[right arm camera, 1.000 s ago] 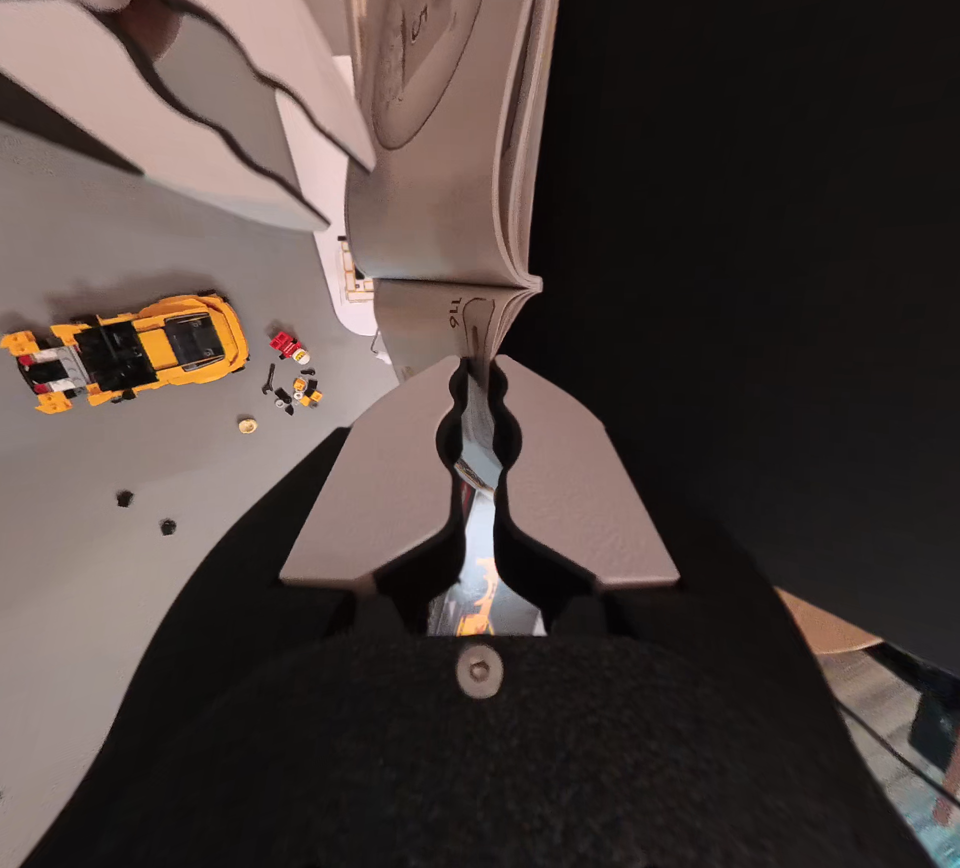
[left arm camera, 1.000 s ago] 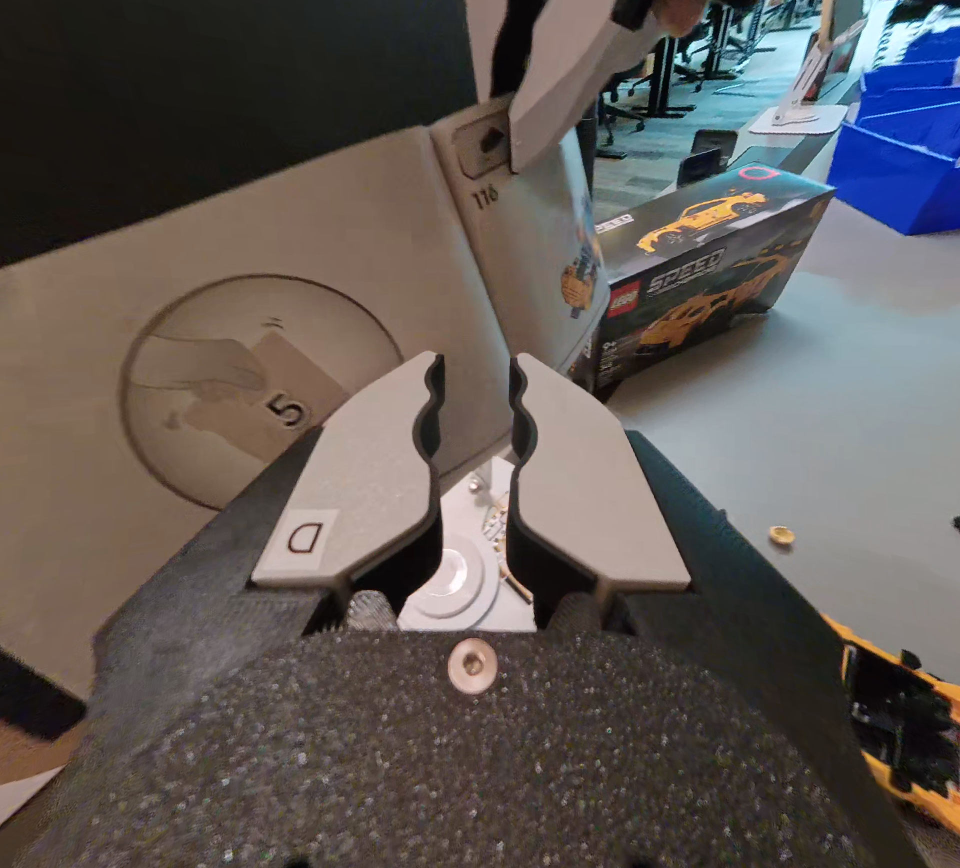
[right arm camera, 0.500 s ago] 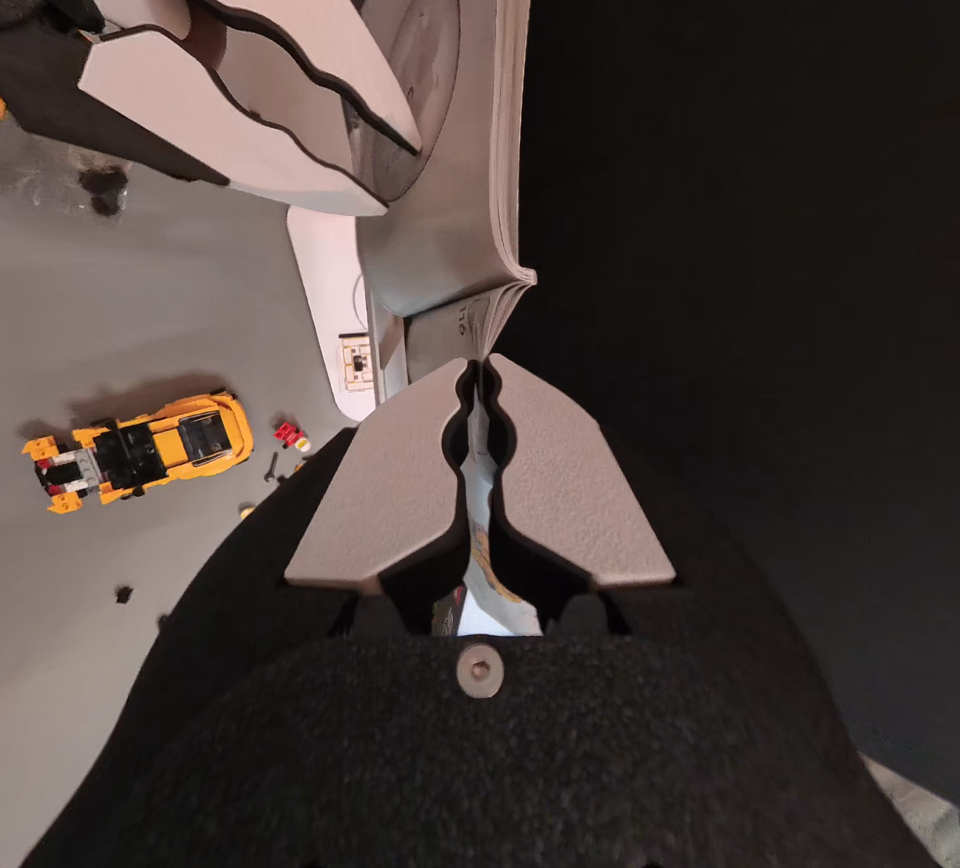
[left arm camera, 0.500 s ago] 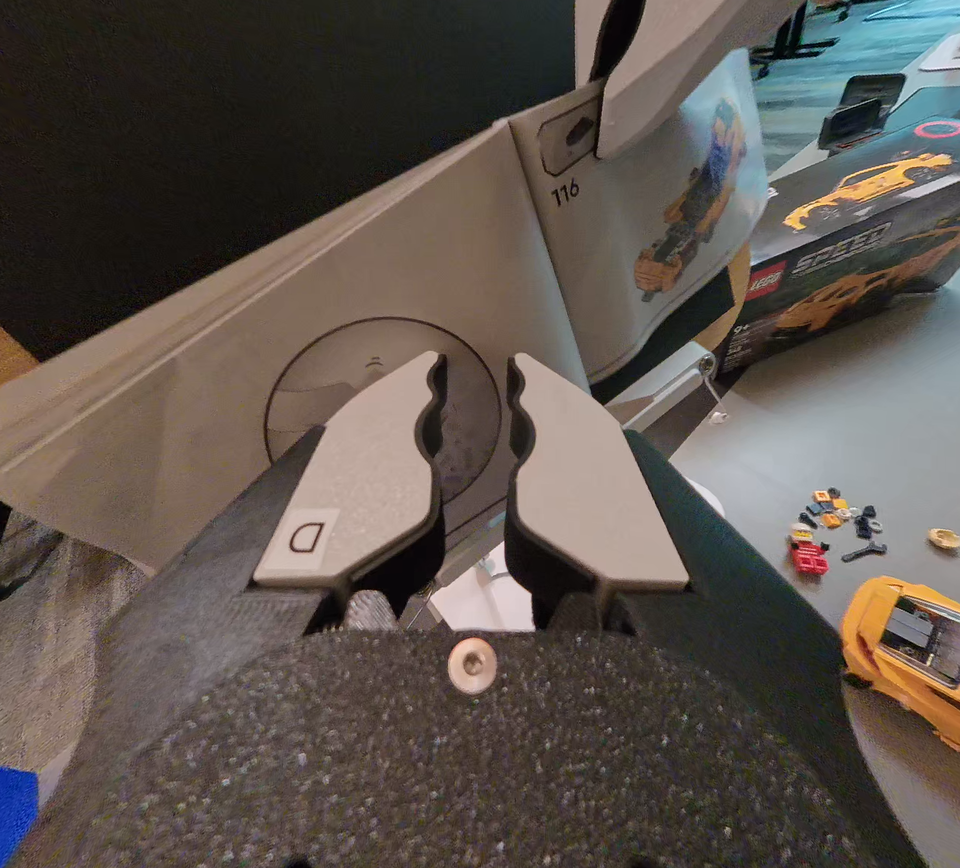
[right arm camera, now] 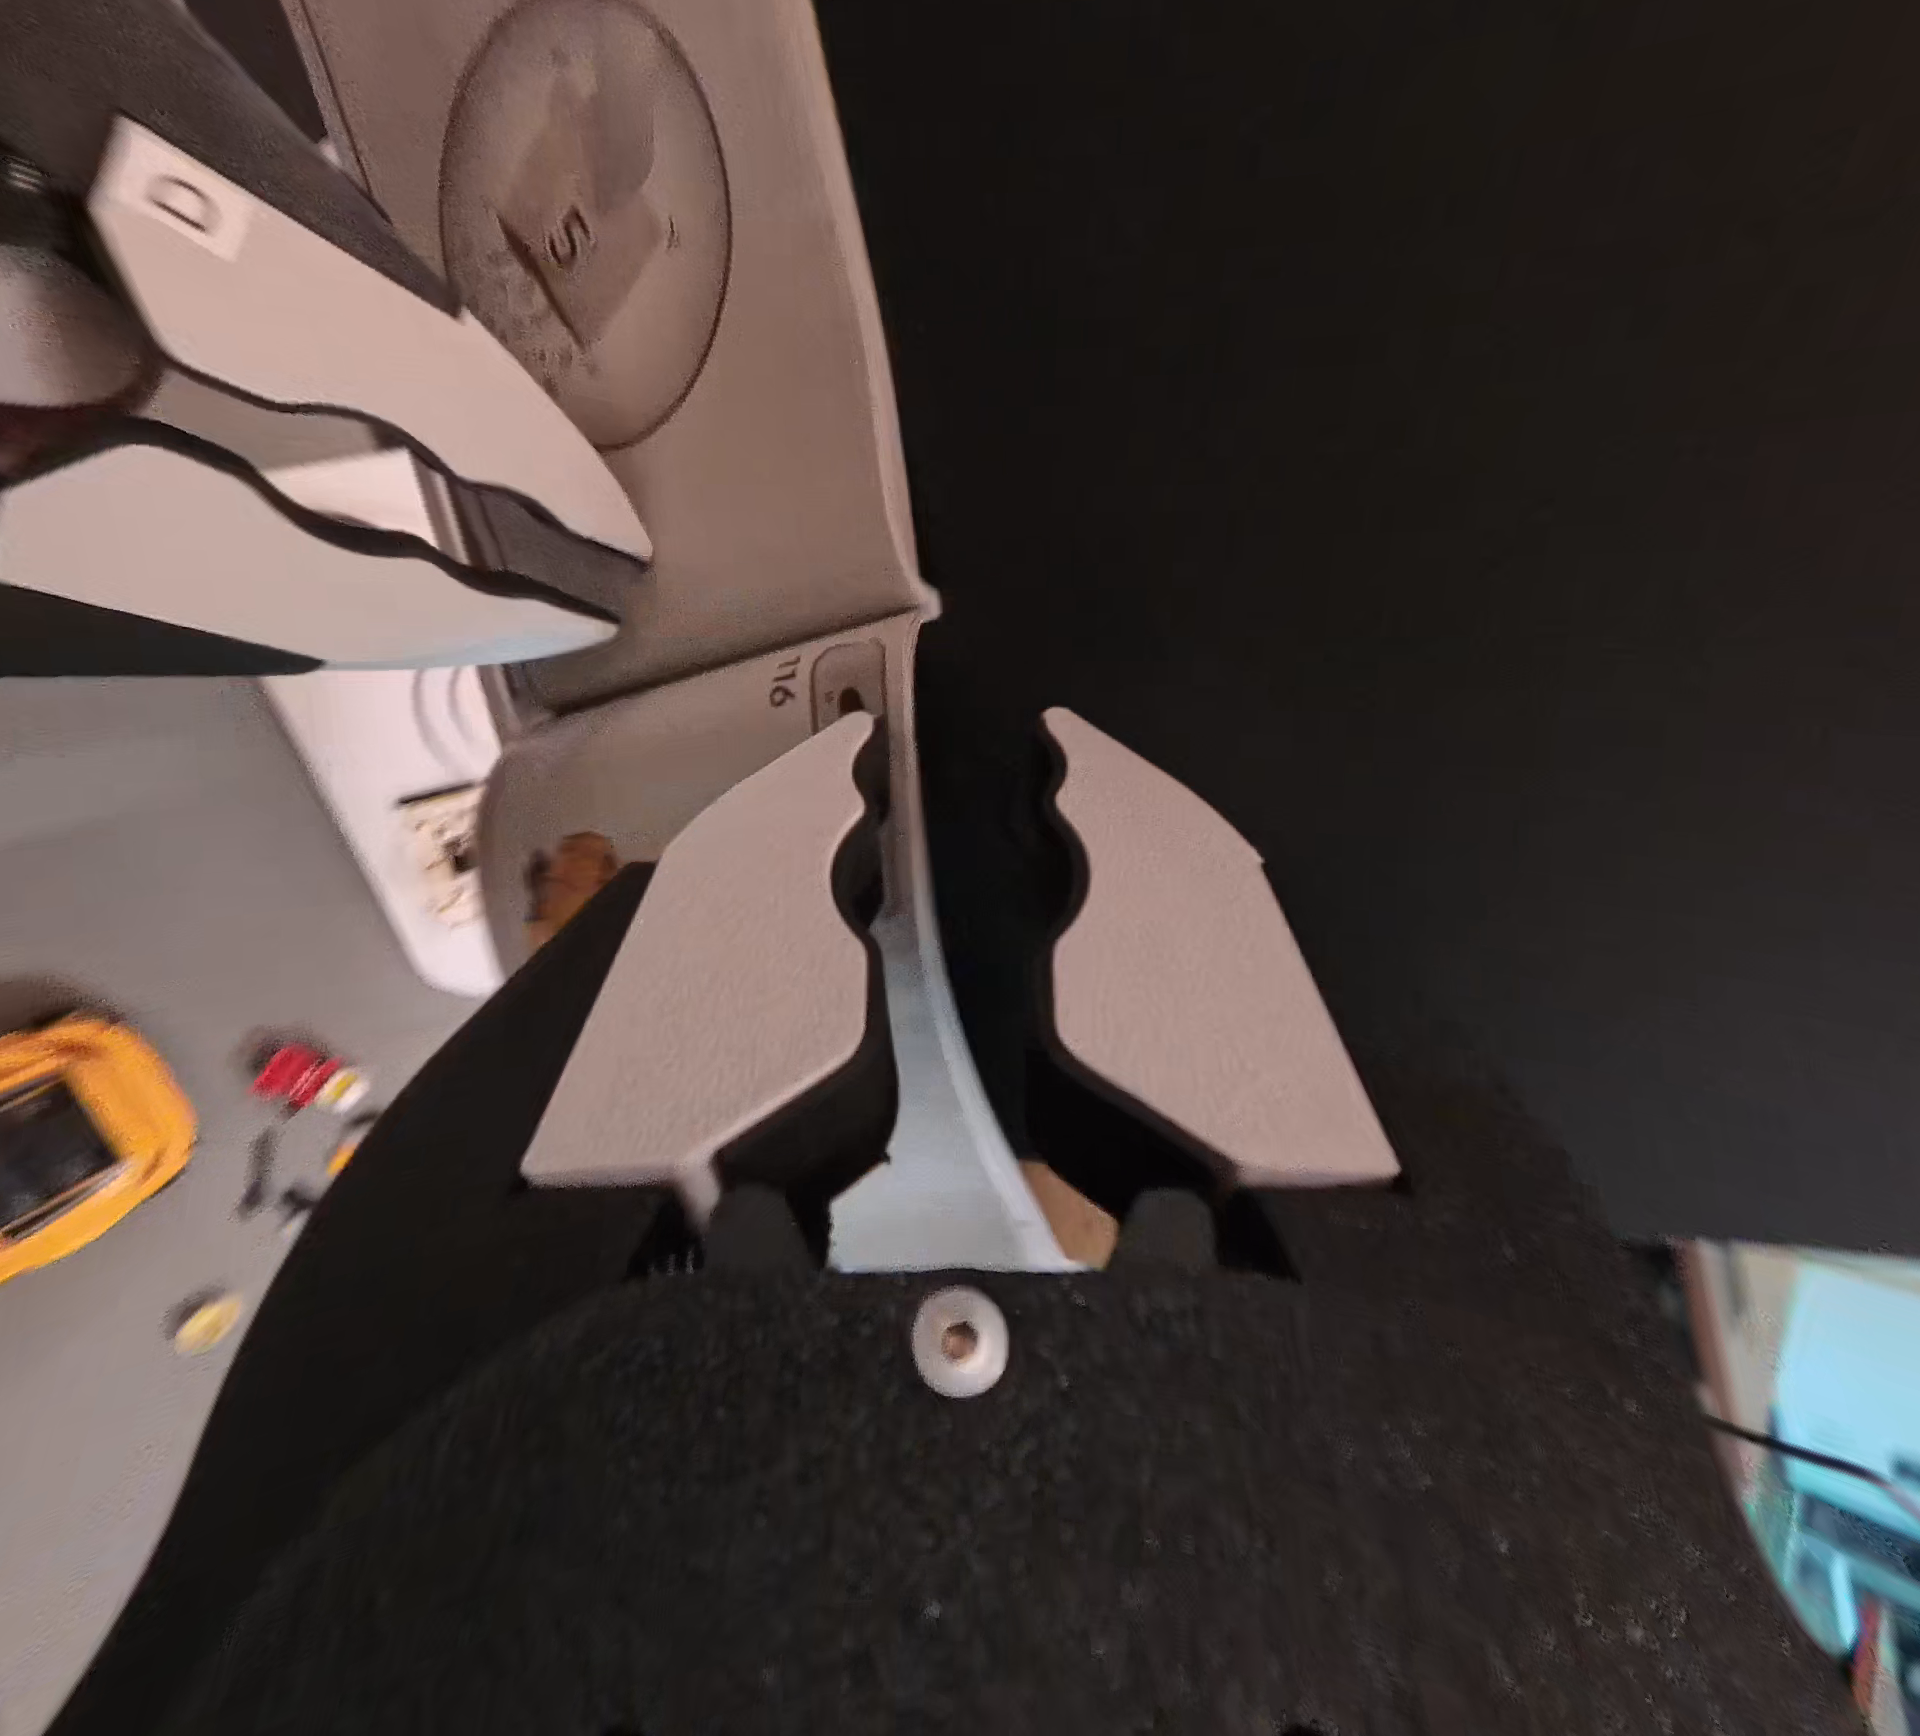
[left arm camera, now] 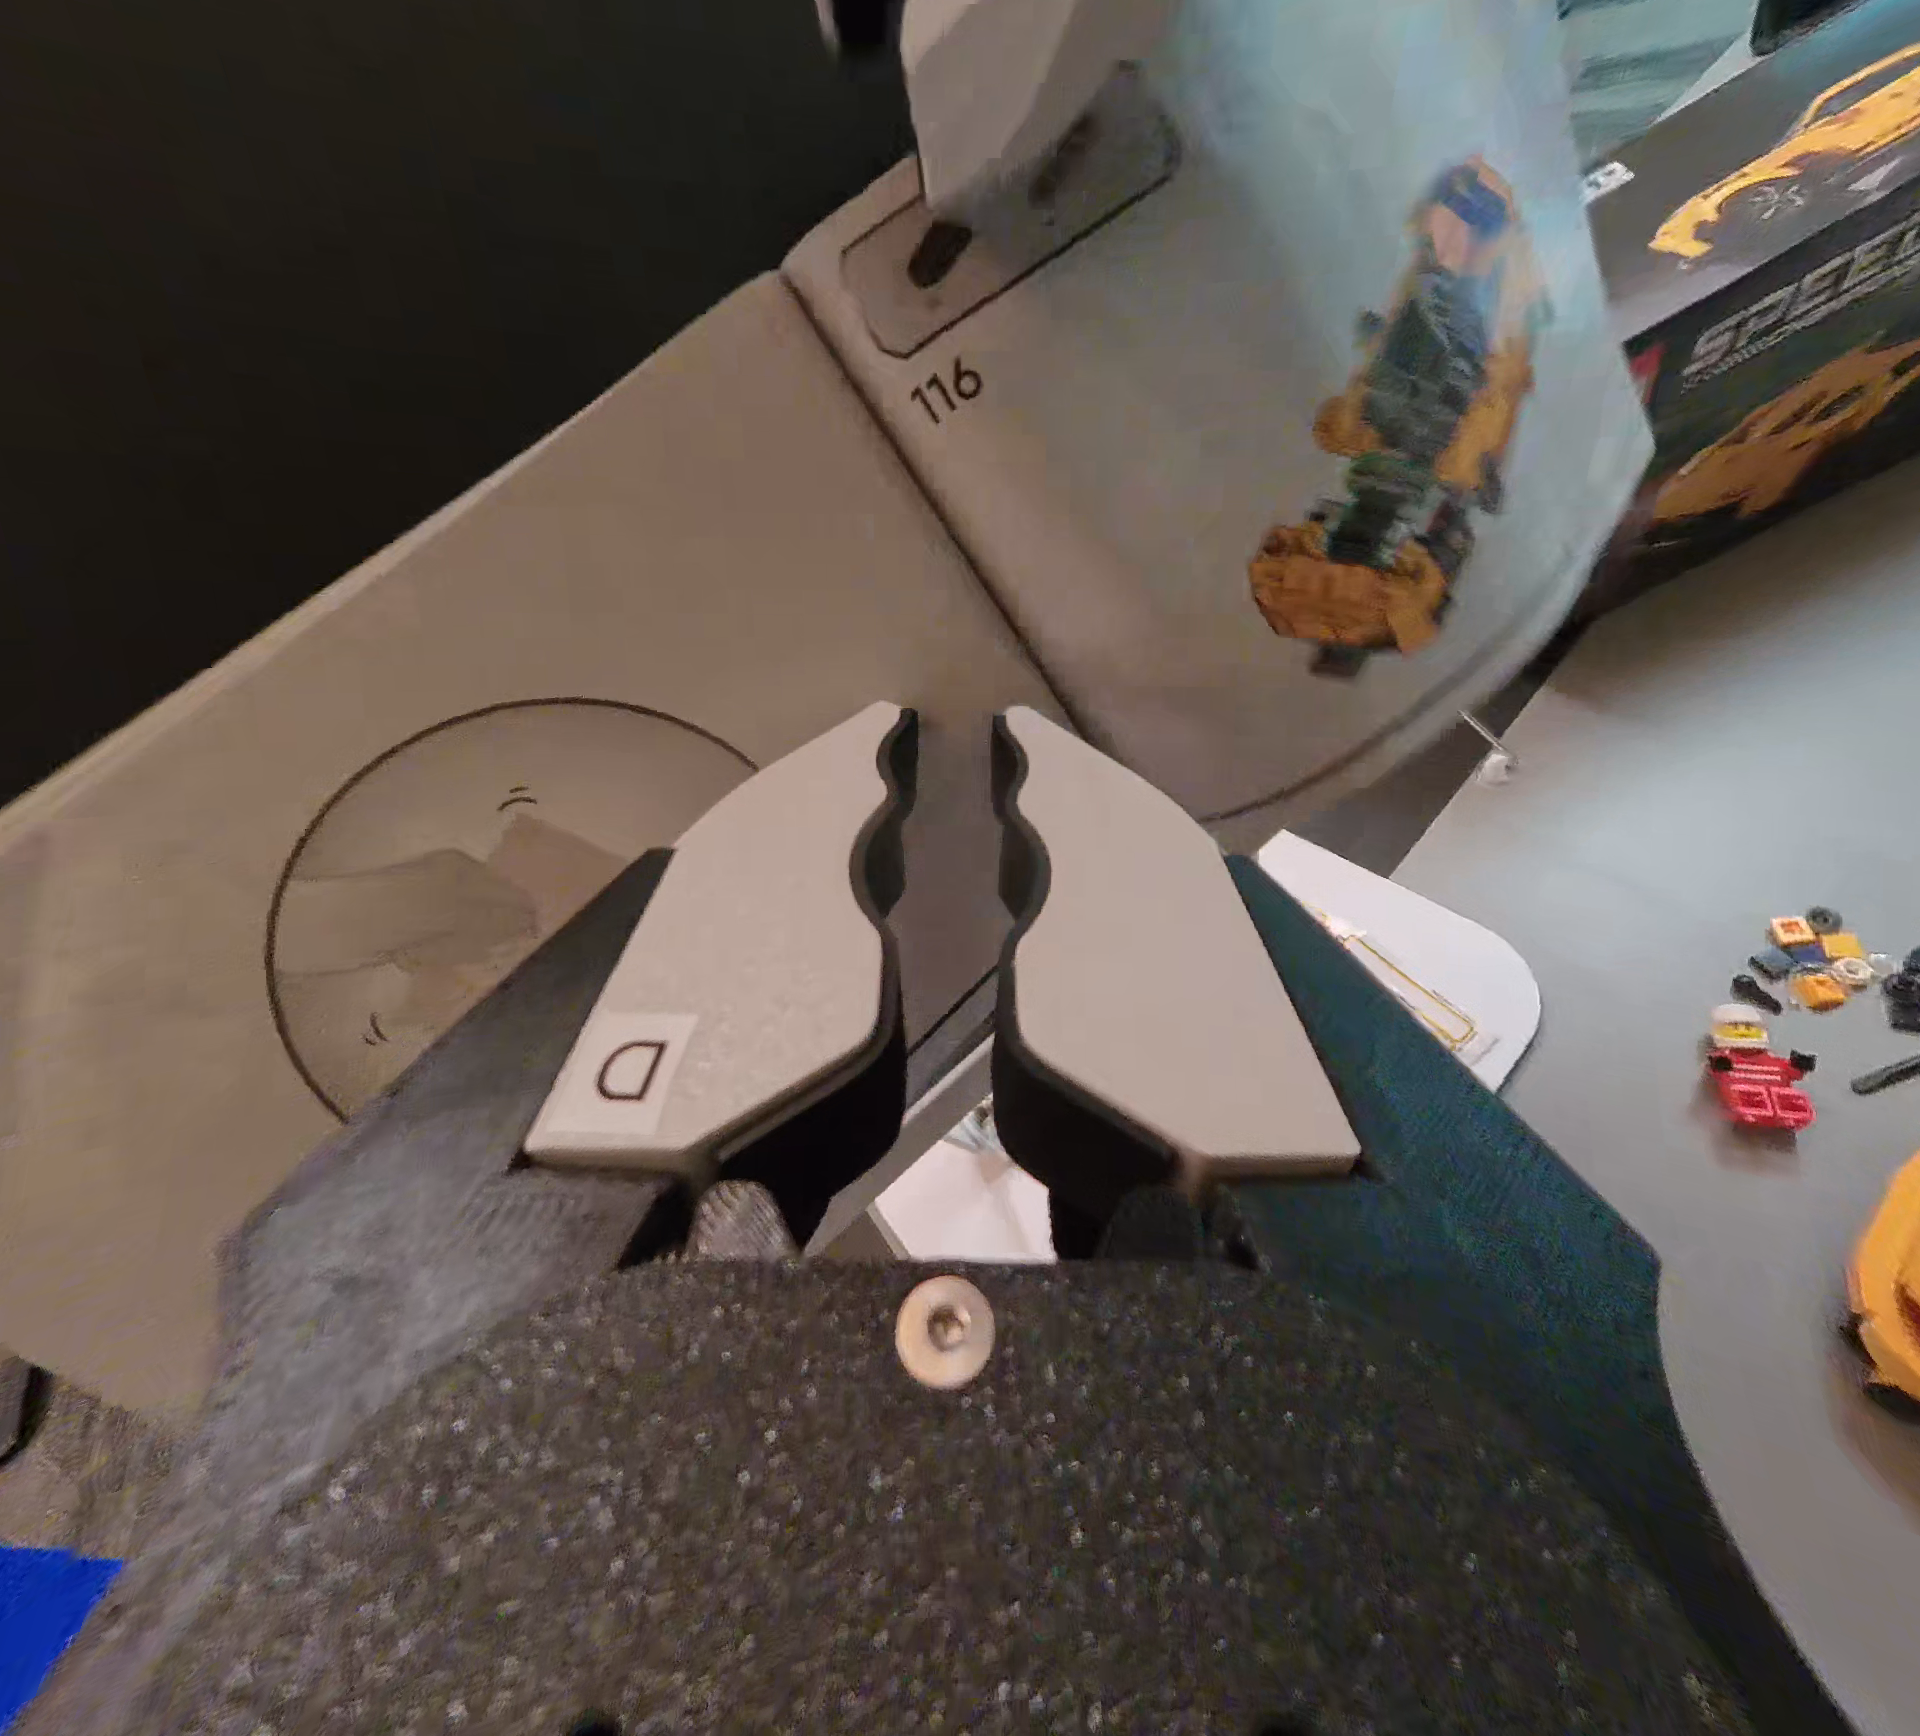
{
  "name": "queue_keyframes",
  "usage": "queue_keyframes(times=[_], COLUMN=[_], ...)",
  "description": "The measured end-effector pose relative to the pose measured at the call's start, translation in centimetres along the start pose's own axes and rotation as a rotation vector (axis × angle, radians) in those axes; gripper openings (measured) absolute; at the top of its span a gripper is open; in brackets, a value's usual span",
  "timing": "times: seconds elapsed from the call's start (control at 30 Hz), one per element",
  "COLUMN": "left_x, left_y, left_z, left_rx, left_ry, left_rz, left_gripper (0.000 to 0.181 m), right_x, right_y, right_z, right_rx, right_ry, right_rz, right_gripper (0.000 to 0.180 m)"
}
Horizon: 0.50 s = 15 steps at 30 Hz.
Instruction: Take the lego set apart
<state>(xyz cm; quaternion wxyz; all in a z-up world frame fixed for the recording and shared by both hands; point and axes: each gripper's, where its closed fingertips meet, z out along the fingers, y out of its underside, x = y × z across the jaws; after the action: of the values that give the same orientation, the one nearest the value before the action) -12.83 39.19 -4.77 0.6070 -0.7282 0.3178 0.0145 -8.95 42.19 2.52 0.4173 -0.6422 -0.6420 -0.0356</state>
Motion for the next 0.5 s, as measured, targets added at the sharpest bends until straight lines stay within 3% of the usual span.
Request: queue_keyframes(times=[0.03,0.13,0.2,0.3,0.5], left_x=[-0.1,-0.3,0.1,2.3,4.9], left_y=[0.0,-0.2,-1.4,-3.0,-3.8], left_z=[0.1,-0.2,-0.9,-0.9,1.8], left_rx=[0.000,0.001,0.057,0.091,0.032], left_ry=[-0.001,-0.013,-0.028,0.022,0.100], left_rz=[-0.019,-0.035,-0.009,0.054,0.052], left_gripper=[0.010,0.009,0.008,0.003,0.008], right_x=[0.1,-2.9,-6.2,-10.3,-16.7], right_y=[-0.6,-1.3,0.2,3.5,7.8], right_z=[-1.0,-4.6,-5.7,-4.9,-0.7], right_rx=[0.079,0.291,0.328,0.299,0.229], right_ry=[0.050,0.079,0.103,0.163,0.067], right_rz=[-0.013,0.092,0.131,0.109,0.166], right_gripper=[0.026,0.026,0.026,0.025,0.023])
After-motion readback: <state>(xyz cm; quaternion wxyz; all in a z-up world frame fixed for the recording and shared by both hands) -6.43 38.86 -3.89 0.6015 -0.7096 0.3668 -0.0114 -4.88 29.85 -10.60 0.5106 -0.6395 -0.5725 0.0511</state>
